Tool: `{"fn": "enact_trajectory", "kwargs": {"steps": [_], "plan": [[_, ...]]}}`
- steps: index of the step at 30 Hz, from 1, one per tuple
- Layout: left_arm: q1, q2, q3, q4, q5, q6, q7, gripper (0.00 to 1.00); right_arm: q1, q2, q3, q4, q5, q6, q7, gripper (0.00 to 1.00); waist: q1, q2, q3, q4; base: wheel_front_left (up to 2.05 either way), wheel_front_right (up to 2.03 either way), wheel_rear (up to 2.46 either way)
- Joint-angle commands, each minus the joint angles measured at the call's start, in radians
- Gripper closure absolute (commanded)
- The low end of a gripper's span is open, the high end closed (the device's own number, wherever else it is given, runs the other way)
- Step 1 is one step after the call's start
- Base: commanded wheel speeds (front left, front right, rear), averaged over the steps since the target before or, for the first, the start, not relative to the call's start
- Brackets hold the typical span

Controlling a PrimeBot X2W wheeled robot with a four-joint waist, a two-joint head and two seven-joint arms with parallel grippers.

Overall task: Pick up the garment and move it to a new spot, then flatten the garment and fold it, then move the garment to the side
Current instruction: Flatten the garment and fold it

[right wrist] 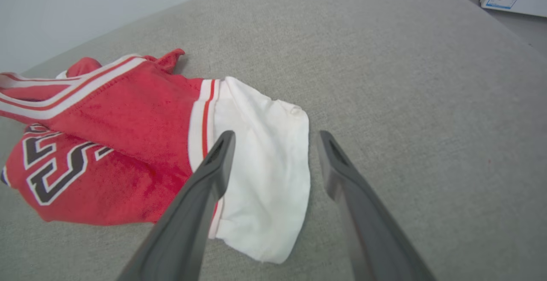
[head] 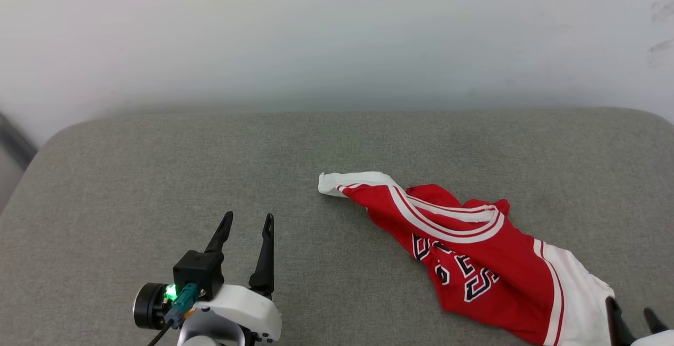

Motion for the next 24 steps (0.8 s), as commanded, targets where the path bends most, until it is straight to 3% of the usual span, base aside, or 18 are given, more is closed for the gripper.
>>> {"fn": "enact_trajectory", "kwargs": {"steps": [1, 4, 8, 16, 24], "plan": [[0.016, 0.008, -0.001, -0.006, -0.001, 0.004, 0.004, 0.0, -0.012, 0.001, 0.004, -0.025, -0.013, 0.0, -0.055, 0.0, 0.0, 0.0, -0.01, 0.005, 0.0, 0.0, 0.0], [0.034, 0.021, -0.002, -0.004, -0.005, 0.008, 0.018, 0.0, -0.02, 0.001, 0.064, -0.108, -0.054, 0.0, -0.192, 0.0, 0.0, 0.0, -0.031, 0.014, 0.0, 0.0, 0.0], [0.045, 0.029, -0.008, -0.008, -0.002, 0.016, 0.035, 0.0, -0.002, 0.001, 0.14, -0.17, -0.063, 0.0, -0.255, 0.0, 0.0, 0.0, -0.042, 0.017, 0.0, 0.0, 0.0], [0.048, 0.044, -0.011, -0.012, -0.007, 0.024, 0.069, 0.0, 0.041, 0.001, 0.249, -0.262, -0.093, 0.0, -0.262, 0.0, 0.0, 0.0, -0.046, 0.009, 0.0, 0.0, 0.0], [-0.101, 0.048, -0.075, 0.022, 0.001, -0.049, 0.193, 0.0, 0.034, 0.001, 0.288, -0.325, -0.123, 0.0, -0.223, 0.0, 0.0, 0.0, -0.009, -0.021, 0.0, 0.0, 0.0]]}}
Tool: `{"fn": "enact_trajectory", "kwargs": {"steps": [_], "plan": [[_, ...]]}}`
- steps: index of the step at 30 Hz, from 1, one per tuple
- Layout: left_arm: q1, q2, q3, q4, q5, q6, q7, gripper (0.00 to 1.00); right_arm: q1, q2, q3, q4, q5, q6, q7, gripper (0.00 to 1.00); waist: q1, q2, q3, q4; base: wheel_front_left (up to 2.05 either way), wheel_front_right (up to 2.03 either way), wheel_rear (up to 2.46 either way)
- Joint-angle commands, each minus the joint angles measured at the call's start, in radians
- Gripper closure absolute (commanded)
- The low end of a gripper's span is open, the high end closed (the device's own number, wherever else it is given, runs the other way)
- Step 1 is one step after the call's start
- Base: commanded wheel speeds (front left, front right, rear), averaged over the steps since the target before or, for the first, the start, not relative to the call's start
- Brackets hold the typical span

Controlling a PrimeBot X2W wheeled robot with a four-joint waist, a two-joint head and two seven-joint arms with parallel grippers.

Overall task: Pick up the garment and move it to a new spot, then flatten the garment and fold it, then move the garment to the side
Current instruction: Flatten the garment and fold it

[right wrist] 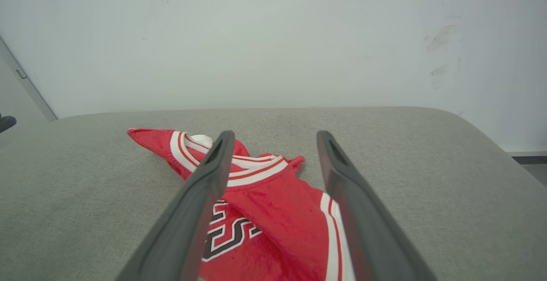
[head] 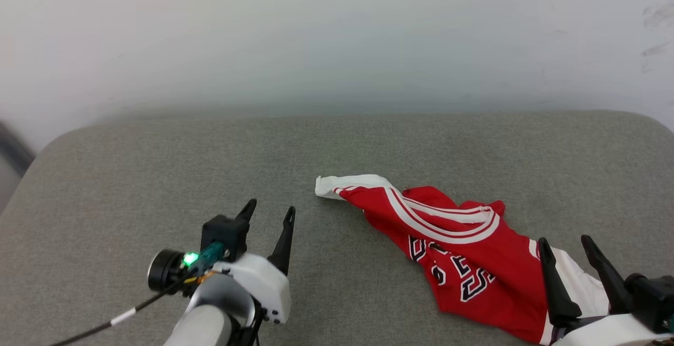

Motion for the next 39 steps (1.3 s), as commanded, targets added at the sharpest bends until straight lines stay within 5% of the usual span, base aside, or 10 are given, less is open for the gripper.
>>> {"fn": "enact_trajectory", "kwargs": {"steps": [1, 14, 20, 25, 26, 27, 28, 29, 39], "plan": [[-0.038, 0.001, -0.011, 0.01, 0.009, -0.013, 0.022, 0.0, -0.003, 0.001, 0.006, -0.01, -0.002, 0.0, 0.006, 0.0, 0.0001, 0.0, 0.015, -0.014, 0.0, 0.0, 0.0], [-0.404, 0.052, -0.145, 0.204, -0.033, -0.228, 0.427, 0.0, -0.058, 0.001, 0.058, -0.029, -0.008, 0.0, 0.032, 0.0, 0.0001, 0.0, 0.14, -0.135, 0.0, 0.0, 0.0], [-0.485, 0.121, -0.269, 0.234, -0.106, -0.252, 0.587, 0.0, -0.082, 0.001, 0.075, 0.001, 0.021, 0.0, 0.013, 0.0, 0.0001, 0.0, 0.185, -0.181, 0.0, 0.0, 0.0], [-0.549, 0.188, -0.361, 0.237, -0.178, -0.252, 0.61, 0.0, -0.108, 0.001, 0.088, 0.022, 0.037, 0.0, -0.012, 0.0, 0.0001, 0.0, 0.221, -0.211, 0.0, 0.0, 0.0], [-0.562, 0.196, -0.374, 0.241, -0.176, -0.252, 0.603, 0.16, -0.113, 0.001, 0.089, 0.027, 0.041, 0.0, -0.014, 0.0, 0.0001, 0.0, 0.228, -0.215, 0.0, 0.0, 0.0], [-0.571, 0.202, -0.382, 0.248, -0.181, -0.252, 0.6, 0.5, -0.119, 0.001, 0.09, 0.031, 0.042, 0.0, -0.015, 0.0, 0.0001, 0.0, 0.232, -0.218, 0.0, 0.0, 0.0], [-0.579, 0.205, -0.391, 0.254, -0.19, -0.252, 0.596, 0.66, -0.124, 0.001, 0.09, 0.032, 0.043, 0.0, -0.019, 0.0, 0.0001, 0.0, 0.236, -0.221, 0.0, 0.0, 0.0], [-0.59, 0.207, -0.396, 0.258, -0.191, -0.252, 0.584, 1.0, -0.126, 0.001, 0.09, 0.035, 0.046, 0.0, -0.021, 0.0, 0.0001, 0.0, 0.239, -0.223, 0.0, 0.0, 0.0], [-0.599, 0.193, -0.4, 0.319, -0.229, -0.238, 0.539, 1.0, -0.126, 0.001, 0.069, 0.053, 0.053, 0.0, -0.029, 0.0, 0.0001, 0.0, 0.227, -0.196, 0.0, 0.0, 0.0]]}}
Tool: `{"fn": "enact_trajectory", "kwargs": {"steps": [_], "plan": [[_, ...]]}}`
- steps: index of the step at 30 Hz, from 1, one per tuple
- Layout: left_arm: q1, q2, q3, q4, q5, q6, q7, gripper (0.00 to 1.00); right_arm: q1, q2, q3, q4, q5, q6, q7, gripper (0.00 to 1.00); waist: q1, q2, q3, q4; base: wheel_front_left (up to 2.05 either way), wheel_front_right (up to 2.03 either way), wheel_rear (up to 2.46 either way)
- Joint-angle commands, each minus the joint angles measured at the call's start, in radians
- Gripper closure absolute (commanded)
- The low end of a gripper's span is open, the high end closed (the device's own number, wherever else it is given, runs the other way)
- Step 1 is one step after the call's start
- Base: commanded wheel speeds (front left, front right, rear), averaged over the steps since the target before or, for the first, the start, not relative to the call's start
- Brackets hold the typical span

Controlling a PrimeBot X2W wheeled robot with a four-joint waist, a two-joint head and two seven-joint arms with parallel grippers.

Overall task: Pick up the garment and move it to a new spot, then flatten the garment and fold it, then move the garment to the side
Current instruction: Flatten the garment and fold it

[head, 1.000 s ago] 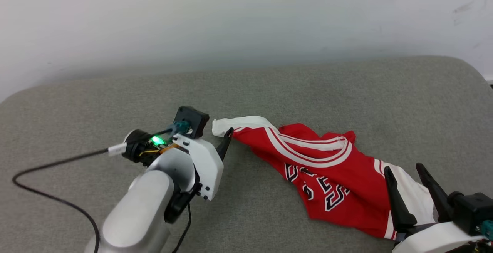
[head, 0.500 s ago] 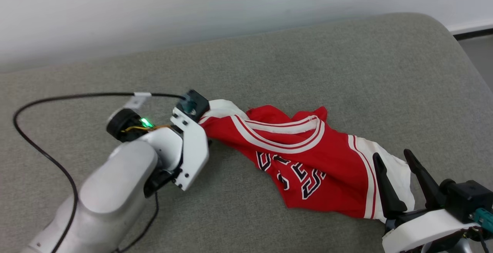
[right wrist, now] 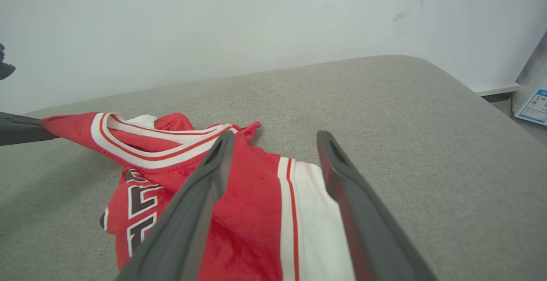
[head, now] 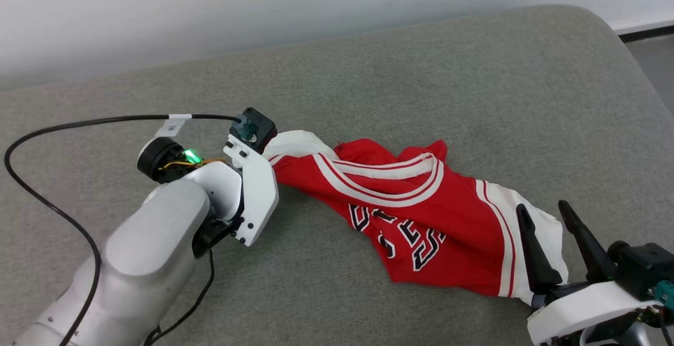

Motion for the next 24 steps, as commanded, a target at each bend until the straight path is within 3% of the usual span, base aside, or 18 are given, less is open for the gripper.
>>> {"fn": "enact_trajectory", "kwargs": {"steps": [1, 6, 17, 23, 24], "plan": [[0.018, -0.002, 0.011, -0.003, -0.008, 0.015, -0.022, 1.0, 0.0, 0.001, -0.007, 0.0, 0.0, 0.0, -0.003, 0.0, -0.0001, 0.0, -0.017, 0.02, 0.0, 0.0, 0.0], [0.07, 0.001, 0.05, -0.047, -0.01, 0.087, -0.119, 1.0, 0.014, 0.001, -0.022, -0.013, -0.007, 0.0, 0.005, 0.0, -0.0001, 0.0, -0.052, 0.073, 0.0, 0.0, 0.0], [0.307, 0.0, 0.158, -0.269, -0.033, 0.305, -0.368, 1.0, 0.044, 0.001, -0.054, -0.054, -0.016, 0.0, 0.019, 0.0, -0.0001, 0.0, -0.119, 0.192, 0.0, 0.0, 0.0], [0.433, -0.016, 0.191, -0.38, -0.047, 0.382, -0.469, 1.0, 0.061, 0.001, -0.059, -0.069, -0.017, 0.0, 0.032, 0.0, -0.0001, 0.0, -0.132, 0.214, 0.0, 0.0, 0.0], [0.45, -0.019, 0.196, -0.39, -0.052, 0.392, -0.482, 0.95, 0.064, 0.001, -0.059, -0.07, -0.017, 0.0, 0.034, 0.0, -0.0001, 0.0, -0.134, 0.216, 0.0, 0.0, 0.0]]}}
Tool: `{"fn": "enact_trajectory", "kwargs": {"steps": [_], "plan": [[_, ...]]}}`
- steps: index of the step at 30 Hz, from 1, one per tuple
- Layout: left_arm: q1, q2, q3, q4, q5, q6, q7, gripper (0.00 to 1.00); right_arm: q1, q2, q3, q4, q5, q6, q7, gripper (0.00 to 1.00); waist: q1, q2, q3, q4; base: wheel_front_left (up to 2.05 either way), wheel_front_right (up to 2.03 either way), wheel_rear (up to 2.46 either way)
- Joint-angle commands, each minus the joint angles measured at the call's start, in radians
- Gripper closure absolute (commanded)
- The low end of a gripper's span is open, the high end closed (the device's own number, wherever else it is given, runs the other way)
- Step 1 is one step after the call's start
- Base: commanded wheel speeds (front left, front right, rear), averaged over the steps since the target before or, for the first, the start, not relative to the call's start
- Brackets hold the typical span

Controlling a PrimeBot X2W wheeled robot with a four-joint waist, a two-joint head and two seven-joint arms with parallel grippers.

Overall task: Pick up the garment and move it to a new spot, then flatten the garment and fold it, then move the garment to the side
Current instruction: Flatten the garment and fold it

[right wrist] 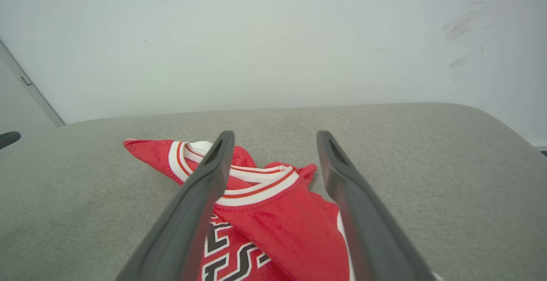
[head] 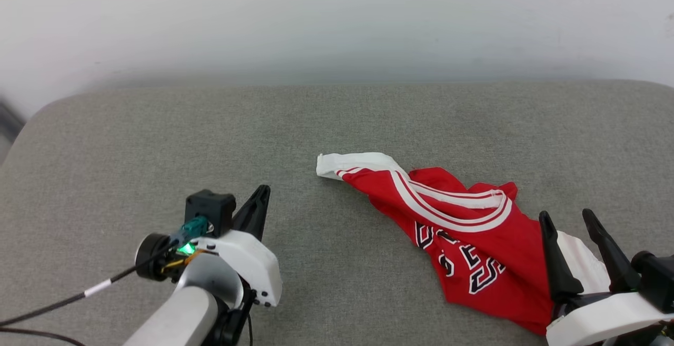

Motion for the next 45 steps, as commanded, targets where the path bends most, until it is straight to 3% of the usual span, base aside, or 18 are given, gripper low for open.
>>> {"fn": "enact_trajectory", "kwargs": {"steps": [1, 2, 15, 22, 25, 28, 37, 42, 45], "plan": [[0.032, -0.007, 0.01, -0.016, -0.008, 0.016, -0.02, 0.43, 0.015, 0.001, -0.001, -0.005, -0.004, 0.0, 0.005, 0.0, 0.0, 0.0, -0.005, 0.004, 0.0, 0.0, 0.0], [0.041, -0.006, 0.013, -0.025, -0.009, 0.022, -0.028, 0.0, 0.014, 0.001, 0.0, -0.006, -0.003, 0.0, 0.007, 0.0, 0.0, 0.0, -0.005, 0.004, 0.0, 0.0, 0.0], [0.042, -0.003, 0.033, -0.06, 0.0, 0.052, -0.074, 0.0, 0.0, 0.001, 0.009, -0.007, 0.002, 0.0, 0.012, 0.0, 0.0, 0.0, -0.002, -0.011, 0.0, 0.0, 0.0], [-0.045, -0.007, 0.05, -0.049, -0.004, 0.025, -0.072, 0.0, -0.013, 0.001, 0.01, -0.001, 0.012, 0.0, 0.007, 0.0, 0.0, 0.0, 0.023, -0.037, 0.0, 0.0, 0.0], [-0.145, 0.0, 0.042, -0.033, 0.004, -0.02, -0.035, 0.0, -0.031, 0.001, 0.015, -0.002, 0.01, 0.0, 0.007, 0.0, 0.0, 0.0, 0.057, -0.057, 0.0, 0.0, 0.0], [-0.268, 0.013, 0.018, 0.015, 0.001, -0.092, 0.042, 0.0, -0.046, 0.001, 0.023, 0.006, 0.009, 0.0, 0.009, 0.0, 0.0, 0.0, 0.093, -0.082, 0.0, 0.0, 0.0], [-0.52, 0.041, -0.094, 0.268, -0.063, -0.318, 0.41, 0.0, -0.104, 0.001, 0.065, 0.06, 0.04, 0.0, -0.025, 0.0, 0.0, 0.0, 0.173, -0.169, 0.0, 0.0, 0.0], [-0.55, 0.057, -0.134, 0.386, -0.124, -0.369, 0.566, 0.0, -0.129, 0.001, 0.086, 0.1, 0.06, 0.0, -0.049, 0.0, 0.0, 0.0, 0.196, -0.212, 0.0, 0.0, 0.0], [-0.556, 0.066, -0.159, 0.439, -0.141, -0.377, 0.629, 0.0, -0.143, 0.001, 0.096, 0.122, 0.07, 0.0, -0.063, 0.0, 0.0, 0.0, 0.211, -0.232, 0.0, 0.0, 0.0]]}}
